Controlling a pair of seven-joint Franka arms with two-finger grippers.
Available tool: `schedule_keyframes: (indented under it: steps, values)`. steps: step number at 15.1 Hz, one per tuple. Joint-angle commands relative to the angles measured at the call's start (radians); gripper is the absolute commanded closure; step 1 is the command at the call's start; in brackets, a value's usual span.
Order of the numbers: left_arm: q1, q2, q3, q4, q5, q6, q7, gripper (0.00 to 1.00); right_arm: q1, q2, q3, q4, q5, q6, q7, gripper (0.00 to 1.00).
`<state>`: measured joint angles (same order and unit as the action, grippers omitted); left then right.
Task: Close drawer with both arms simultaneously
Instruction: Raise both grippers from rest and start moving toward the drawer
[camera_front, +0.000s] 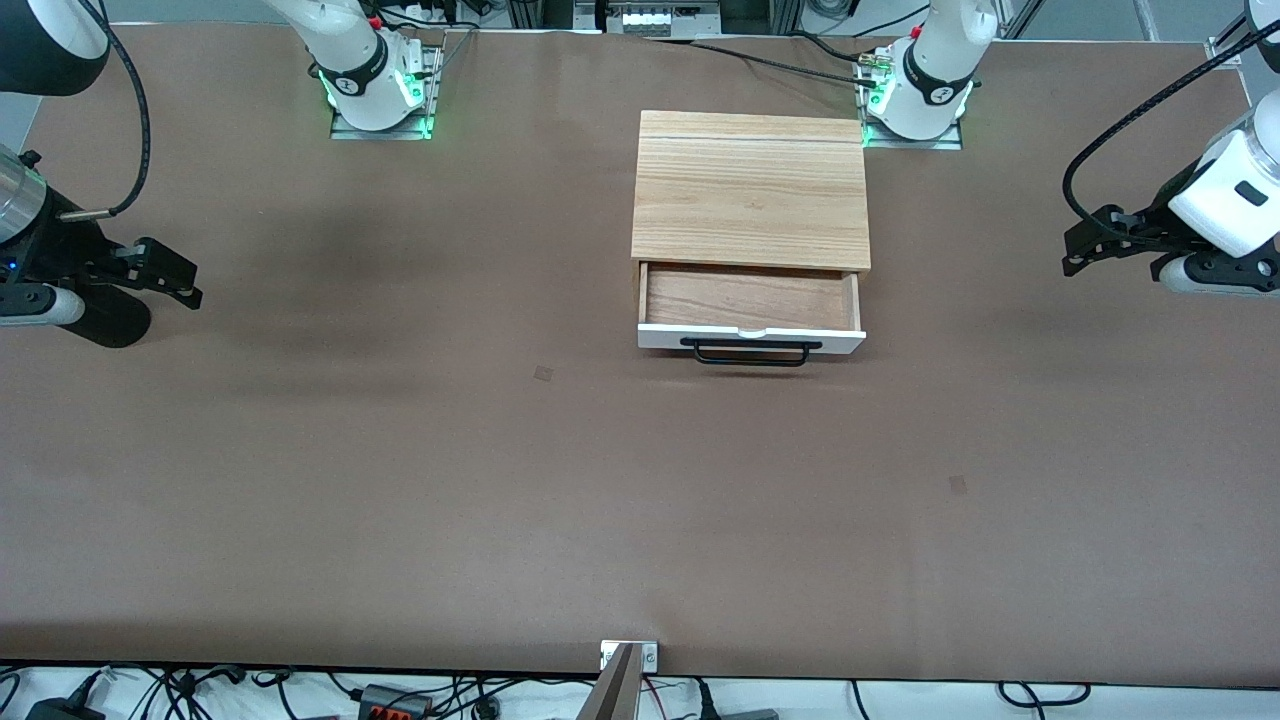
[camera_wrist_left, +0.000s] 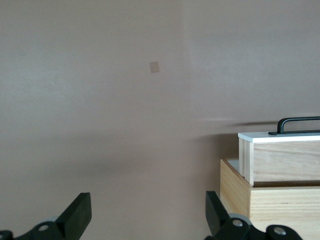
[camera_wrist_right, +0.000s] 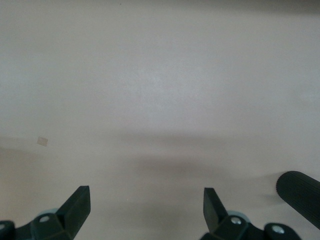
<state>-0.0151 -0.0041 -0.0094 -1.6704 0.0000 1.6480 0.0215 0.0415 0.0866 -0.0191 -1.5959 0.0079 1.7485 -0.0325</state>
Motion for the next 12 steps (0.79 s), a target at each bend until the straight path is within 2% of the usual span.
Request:
schedule_keyframes:
  steps: [1,10,12]
  values:
    - [-0.002,0.012,-0.004,0.038,0.012,-0.063,-0.014,0.0,-0.008,0.004,0.007,0.011,0.003,-0.004,-0.007,0.0]
    - [-0.009,0.024,-0.006,0.04,0.006,-0.065,-0.015,0.0,0.0,0.015,0.016,0.013,0.004,-0.004,0.005,0.0]
    - [-0.006,0.048,-0.043,0.04,-0.001,-0.06,-0.014,0.0,0.011,0.024,0.016,0.013,0.021,-0.001,0.005,0.0]
